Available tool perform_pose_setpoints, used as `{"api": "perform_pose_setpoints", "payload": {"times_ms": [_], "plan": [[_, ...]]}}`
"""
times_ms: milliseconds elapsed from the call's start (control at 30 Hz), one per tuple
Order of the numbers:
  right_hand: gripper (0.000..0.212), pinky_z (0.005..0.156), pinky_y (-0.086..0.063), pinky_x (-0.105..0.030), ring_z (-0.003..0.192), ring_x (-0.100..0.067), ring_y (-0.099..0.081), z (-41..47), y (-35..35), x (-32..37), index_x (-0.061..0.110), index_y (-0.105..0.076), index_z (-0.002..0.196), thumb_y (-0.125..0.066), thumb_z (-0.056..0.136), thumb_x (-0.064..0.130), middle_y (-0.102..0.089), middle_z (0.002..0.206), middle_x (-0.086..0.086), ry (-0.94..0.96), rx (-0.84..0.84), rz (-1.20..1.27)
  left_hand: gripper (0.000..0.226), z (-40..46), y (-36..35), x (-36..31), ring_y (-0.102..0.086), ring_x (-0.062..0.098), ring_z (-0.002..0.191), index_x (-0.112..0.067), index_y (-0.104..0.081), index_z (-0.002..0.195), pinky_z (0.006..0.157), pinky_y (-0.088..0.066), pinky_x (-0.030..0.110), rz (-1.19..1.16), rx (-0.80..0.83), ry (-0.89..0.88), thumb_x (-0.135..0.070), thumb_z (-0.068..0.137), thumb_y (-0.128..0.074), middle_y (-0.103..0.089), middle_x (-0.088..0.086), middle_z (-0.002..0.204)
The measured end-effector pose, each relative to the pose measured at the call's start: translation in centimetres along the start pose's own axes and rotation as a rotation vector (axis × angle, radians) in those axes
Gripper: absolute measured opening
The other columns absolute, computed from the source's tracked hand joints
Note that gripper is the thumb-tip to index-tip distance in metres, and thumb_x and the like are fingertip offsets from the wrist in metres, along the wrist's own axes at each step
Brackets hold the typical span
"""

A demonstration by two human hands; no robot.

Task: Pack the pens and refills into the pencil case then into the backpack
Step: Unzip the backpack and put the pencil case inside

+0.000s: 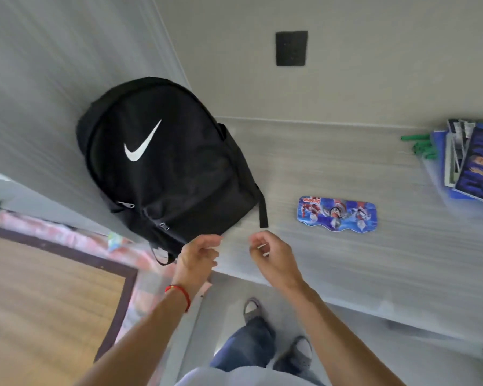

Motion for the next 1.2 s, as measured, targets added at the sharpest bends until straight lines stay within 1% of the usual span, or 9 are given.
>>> {"api": "perform_pose_setpoints", "payload": {"times_ms": [67,200,467,567,700,800,933,1067,1200], "plan": [[0.019,0.079,-0.052,-0.015,0.087,-0.004,-0.065,0.4,-2.9,3.8,0.022,-0.068,0.106,-0.062,0.090,0.015,-0.071,0.099,0.011,0.097,0.083,-0.003,0.044,-0.4,3.7,-0.3,-0.070,0.018,0.080,-0.021,-0.072,0.095,0.069,-0.058,0.030,-0.032,-0.115,-0.011,0.014,0.083,-0.049,-0.074,0.004,0.093],[0.019,0.078,-0.054,-0.019,0.085,-0.006,-0.066,0.8,-7.1,10.3,0.023,-0.069,0.108,-0.061,0.091,0.019,-0.070,0.097,0.010,0.282,0.176,-0.060,0.035,-1.1,9.4,-0.2,-0.065,0.024,0.080,-0.005,-0.068,0.099,0.072,-0.057,0.039,-0.155,-0.307,0.031,0.015,0.083,-0.044,-0.070,0.013,0.089],[0.025,0.080,-0.056,-0.031,0.078,-0.006,-0.063,3.1,-15.3,18.2,0.029,-0.064,0.115,-0.060,0.091,0.027,-0.064,0.096,0.012,0.451,0.159,-0.303,0.032,1.0,17.4,-0.3,-0.070,0.021,0.086,-0.022,-0.061,0.109,0.077,-0.061,0.045,-0.197,-0.485,-0.054,-0.010,0.080,-0.058,-0.066,0.003,0.109],[0.030,0.082,-0.055,-0.037,0.091,-0.013,-0.063,4.6,-18.6,20.1,0.028,-0.058,0.123,-0.061,0.094,0.030,-0.062,0.102,0.009,0.422,0.089,-0.422,0.036,2.3,20.3,-1.7,-0.064,0.017,0.091,-0.018,-0.054,0.123,0.082,-0.054,0.032,-0.046,-0.520,-0.143,-0.013,0.088,-0.062,-0.057,0.001,0.114],[0.030,0.083,-0.056,-0.042,0.099,-0.023,-0.068,6.4,-21.6,21.0,0.026,-0.055,0.125,-0.057,0.096,0.033,-0.065,0.110,0.003,0.324,-0.070,-0.589,0.043,5.2,23.2,-2.9,-0.058,0.004,0.083,-0.014,-0.056,0.126,0.076,-0.037,-0.001,0.101,-0.463,-0.313,-0.001,0.086,-0.061,-0.054,0.006,0.120],[0.021,0.078,-0.055,-0.039,0.096,-0.023,-0.070,7.2,-22.4,21.1,0.027,-0.058,0.117,-0.057,0.098,0.035,-0.065,0.113,0.004,0.268,-0.181,-0.644,0.046,7.6,23.7,-2.7,-0.060,0.014,0.092,-0.018,-0.055,0.129,0.078,-0.040,0.004,0.147,-0.350,-0.410,-0.005,0.086,-0.063,-0.056,0.005,0.122],[0.017,0.071,-0.052,-0.034,0.087,-0.021,-0.069,7.2,-23.0,21.1,0.026,-0.059,0.105,-0.063,0.095,0.040,-0.058,0.110,0.006,0.230,-0.203,-0.708,0.044,9.4,23.5,-2.9,-0.059,0.016,0.099,-0.017,-0.055,0.128,0.075,-0.043,0.008,0.134,-0.254,-0.487,-0.011,0.086,-0.066,-0.058,0.004,0.120],[0.014,0.064,-0.047,-0.029,0.079,-0.016,-0.066,6.6,-22.8,21.2,0.026,-0.055,0.095,-0.059,0.097,0.040,-0.056,0.098,0.009,0.241,-0.226,-0.672,0.043,9.6,23.7,-3.2,-0.058,0.010,0.096,-0.021,-0.054,0.128,0.074,-0.049,0.016,0.094,-0.219,-0.535,-0.026,0.088,-0.069,-0.057,-0.001,0.118],[0.009,0.061,-0.049,-0.026,0.075,-0.010,-0.062,5.2,-21.7,22.2,0.026,-0.056,0.096,-0.055,0.100,0.035,-0.059,0.089,0.011,0.368,-0.262,-0.701,0.042,9.4,24.2,-4.6,-0.056,0.001,0.094,-0.024,-0.055,0.126,0.069,-0.046,0.008,0.048,-0.216,-0.605,-0.037,0.088,-0.069,-0.054,-0.009,0.112]]}}
Point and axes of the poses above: each hand's wrist, its own z-axis towards the middle knuckle, its own y-axis out of the back of the hand, x = y × z, the point moved 7 cm from there along z, towards the middle knuckle
